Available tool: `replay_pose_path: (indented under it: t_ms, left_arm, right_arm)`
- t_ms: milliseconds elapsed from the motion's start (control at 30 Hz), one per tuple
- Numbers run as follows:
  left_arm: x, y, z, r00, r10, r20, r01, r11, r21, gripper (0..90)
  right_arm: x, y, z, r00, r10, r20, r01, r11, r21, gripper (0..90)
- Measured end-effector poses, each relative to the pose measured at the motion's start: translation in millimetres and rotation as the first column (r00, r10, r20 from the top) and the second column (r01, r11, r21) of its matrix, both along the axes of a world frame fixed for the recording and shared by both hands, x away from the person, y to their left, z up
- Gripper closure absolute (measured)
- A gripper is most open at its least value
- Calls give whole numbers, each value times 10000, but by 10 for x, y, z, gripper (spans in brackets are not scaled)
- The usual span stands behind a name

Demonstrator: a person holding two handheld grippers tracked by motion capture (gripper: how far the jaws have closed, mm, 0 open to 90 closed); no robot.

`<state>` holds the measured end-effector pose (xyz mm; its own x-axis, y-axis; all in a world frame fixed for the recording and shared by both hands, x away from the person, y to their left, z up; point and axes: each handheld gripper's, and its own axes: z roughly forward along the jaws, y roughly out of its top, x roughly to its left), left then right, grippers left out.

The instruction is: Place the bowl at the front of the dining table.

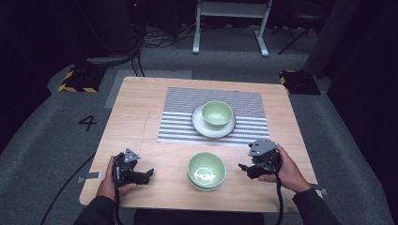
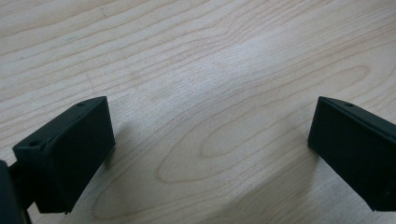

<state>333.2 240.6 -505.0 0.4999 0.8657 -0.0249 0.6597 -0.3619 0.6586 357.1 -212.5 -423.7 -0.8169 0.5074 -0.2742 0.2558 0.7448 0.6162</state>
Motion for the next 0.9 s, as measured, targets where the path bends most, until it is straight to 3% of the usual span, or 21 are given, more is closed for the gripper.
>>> replay_pose_path:
  t_ms: [567, 667, 900]
  left_arm:
    - [-3, -1, 1, 10000, 25, -7, -25, 10000, 10, 4]
    - [-3, -2, -1, 10000, 28, -2, -28, 10000, -14, 4]
    - [-2, 0, 0, 10000, 21, -6, -21, 10000, -5, 4]
  right_arm:
    - [-91, -122, -158, 9992, -339, -209, 337, 9994, -97, 195]
    - [-100, -143, -178, 9985, -281, -462, 285, 9996, 84, 192]
    - [-133, -197, -246, 9976, -392, -564, 400, 9991, 124, 192]
